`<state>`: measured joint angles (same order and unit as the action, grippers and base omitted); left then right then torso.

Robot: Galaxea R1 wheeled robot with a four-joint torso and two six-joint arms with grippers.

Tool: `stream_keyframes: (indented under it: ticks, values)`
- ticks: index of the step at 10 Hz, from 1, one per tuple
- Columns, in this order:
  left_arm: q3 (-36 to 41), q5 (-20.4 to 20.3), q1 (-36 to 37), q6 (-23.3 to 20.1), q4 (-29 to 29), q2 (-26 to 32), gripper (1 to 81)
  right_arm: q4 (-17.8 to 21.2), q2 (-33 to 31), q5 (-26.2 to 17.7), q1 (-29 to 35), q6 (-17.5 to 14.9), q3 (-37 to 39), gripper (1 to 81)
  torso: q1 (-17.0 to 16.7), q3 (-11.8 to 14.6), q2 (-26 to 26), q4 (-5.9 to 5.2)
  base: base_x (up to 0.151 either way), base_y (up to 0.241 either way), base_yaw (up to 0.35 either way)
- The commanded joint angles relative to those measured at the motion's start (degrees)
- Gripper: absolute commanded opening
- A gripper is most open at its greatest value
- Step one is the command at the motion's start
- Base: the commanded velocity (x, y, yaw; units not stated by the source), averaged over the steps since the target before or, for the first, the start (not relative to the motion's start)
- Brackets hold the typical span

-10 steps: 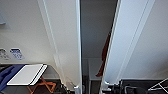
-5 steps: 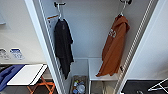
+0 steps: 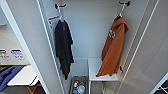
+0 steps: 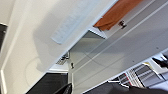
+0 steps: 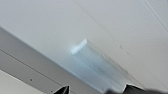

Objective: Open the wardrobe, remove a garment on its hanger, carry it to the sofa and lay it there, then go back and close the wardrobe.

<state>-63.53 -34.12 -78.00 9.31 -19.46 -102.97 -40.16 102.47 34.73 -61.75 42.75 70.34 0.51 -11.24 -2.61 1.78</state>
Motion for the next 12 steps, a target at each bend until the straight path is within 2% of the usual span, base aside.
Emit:
stream_keyframes:
  ticks: [1, 3, 5, 8, 10, 12]
  values:
    - [-14.9, -18.7, -9.5, 7.5, 2.0, -0.6, 81.1, 14.6, 3.5, 5.6, -6.3, 0.6, 18.7, 81.1, 0.0, 0.0, 0.0, 0.0, 0.0, 0.0, 0.0]
    - [-25.2, -18.0, -13.2, 7.6, 2.9, -8.0, 81.1, 17.2, 8.9, 0.9, -10.4, 0.8, 27.4, 81.1, -0.1, 0.0, -0.1, 0.0, 0.0, 0.0, 0.0]
    - [-35.3, -13.2, -15.0, 9.1, 2.1, -17.4, 81.1, 17.1, 15.5, -0.3, -15.3, 0.9, 34.5, 81.1, -0.2, 0.1, -0.1, 0.0, 0.0, 0.0, 0.0]
    - [-46.2, -0.7, -14.8, 9.4, 1.4, -31.4, 81.1, 16.2, 26.0, -6.0, -20.4, 1.0, 43.5, 81.1, -0.3, 0.1, -0.2, 0.0, 0.0, 0.0, 0.0]
    - [-51.8, 4.1, -14.7, 9.4, 0.1, -37.7, 81.1, 13.2, 29.5, -8.9, -23.6, 1.0, 44.6, 81.1, -0.3, 0.1, -0.2, 0.0, 0.0, 0.0, 0.0]
    - [-58.0, 13.0, -13.8, 9.4, -1.7, -44.1, 81.1, 12.0, 32.5, -12.8, -26.4, 0.3, 46.1, 81.1, -0.3, 0.2, -0.2, 0.0, 0.0, 0.0, 0.0]
